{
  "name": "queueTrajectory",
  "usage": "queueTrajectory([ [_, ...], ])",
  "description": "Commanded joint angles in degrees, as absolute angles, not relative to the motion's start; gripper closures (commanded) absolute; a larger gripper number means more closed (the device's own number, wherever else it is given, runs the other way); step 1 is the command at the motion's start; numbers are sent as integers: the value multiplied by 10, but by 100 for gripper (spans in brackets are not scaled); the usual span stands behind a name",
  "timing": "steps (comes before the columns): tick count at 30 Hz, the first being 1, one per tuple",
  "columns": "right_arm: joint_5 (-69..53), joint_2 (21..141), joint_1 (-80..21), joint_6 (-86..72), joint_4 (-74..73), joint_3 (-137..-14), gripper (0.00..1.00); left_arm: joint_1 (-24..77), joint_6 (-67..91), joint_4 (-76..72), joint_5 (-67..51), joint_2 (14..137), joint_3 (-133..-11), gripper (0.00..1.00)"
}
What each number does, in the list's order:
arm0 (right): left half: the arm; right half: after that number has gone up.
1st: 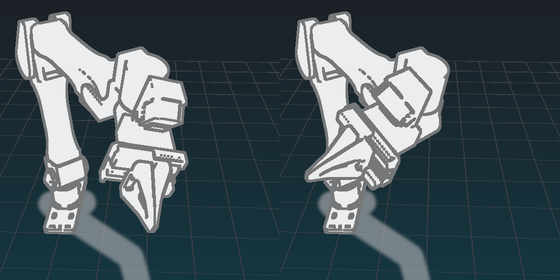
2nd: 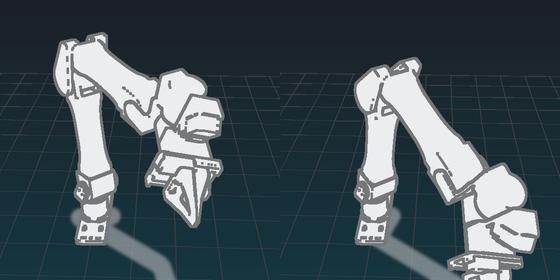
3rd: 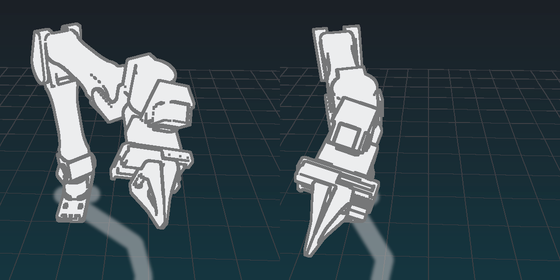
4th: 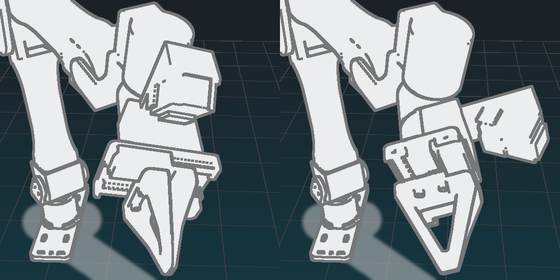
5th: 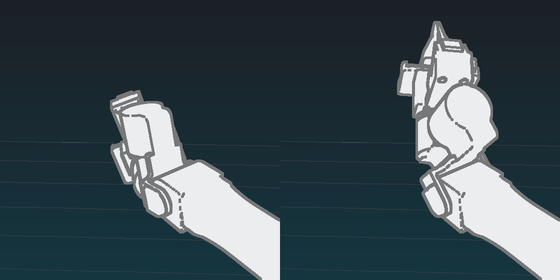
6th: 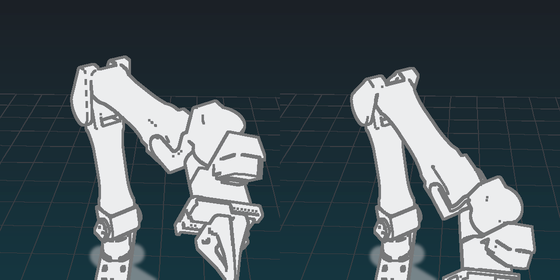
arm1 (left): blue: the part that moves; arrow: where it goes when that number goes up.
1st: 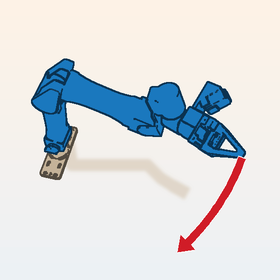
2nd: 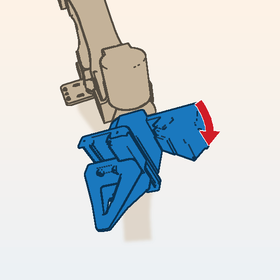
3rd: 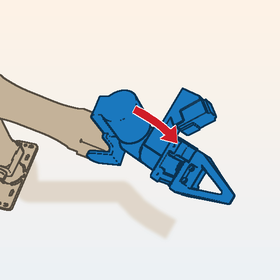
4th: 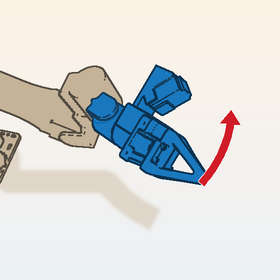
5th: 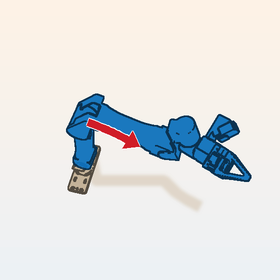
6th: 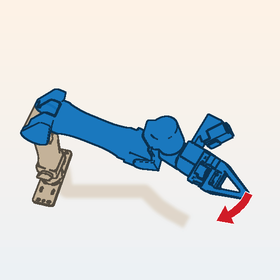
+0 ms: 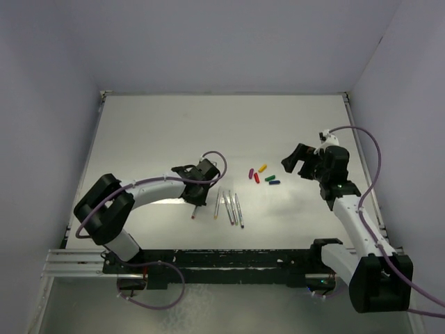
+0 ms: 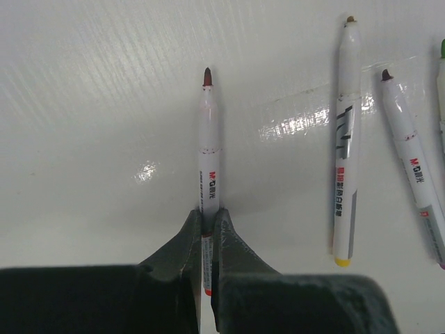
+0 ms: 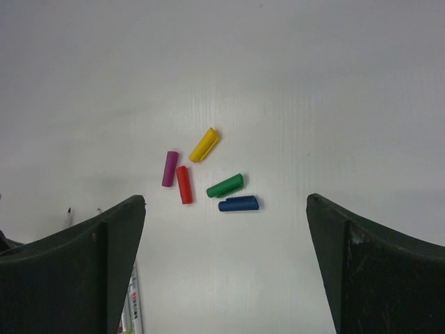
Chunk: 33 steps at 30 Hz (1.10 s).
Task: Insert the pens into the pen caps
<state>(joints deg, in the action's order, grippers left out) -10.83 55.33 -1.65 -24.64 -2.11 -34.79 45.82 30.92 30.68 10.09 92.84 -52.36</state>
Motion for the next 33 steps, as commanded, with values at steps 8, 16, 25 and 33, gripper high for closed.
queueTrajectory([
  [8, -180, 643, -106, -280, 10, -349, 0, 461, 318, 258, 126, 850, -504, 100],
  [16, -82, 664, -195, -256, -14, -408, 0, 460, 326, 243, 119, 805, -482, 100],
  [25, -39, 690, -240, -226, -11, -440, 12, 461, 325, 243, 141, 770, -475, 100],
  [33, -28, 729, -256, -221, -9, -451, 88, 461, 320, 204, 125, 745, -460, 100],
])
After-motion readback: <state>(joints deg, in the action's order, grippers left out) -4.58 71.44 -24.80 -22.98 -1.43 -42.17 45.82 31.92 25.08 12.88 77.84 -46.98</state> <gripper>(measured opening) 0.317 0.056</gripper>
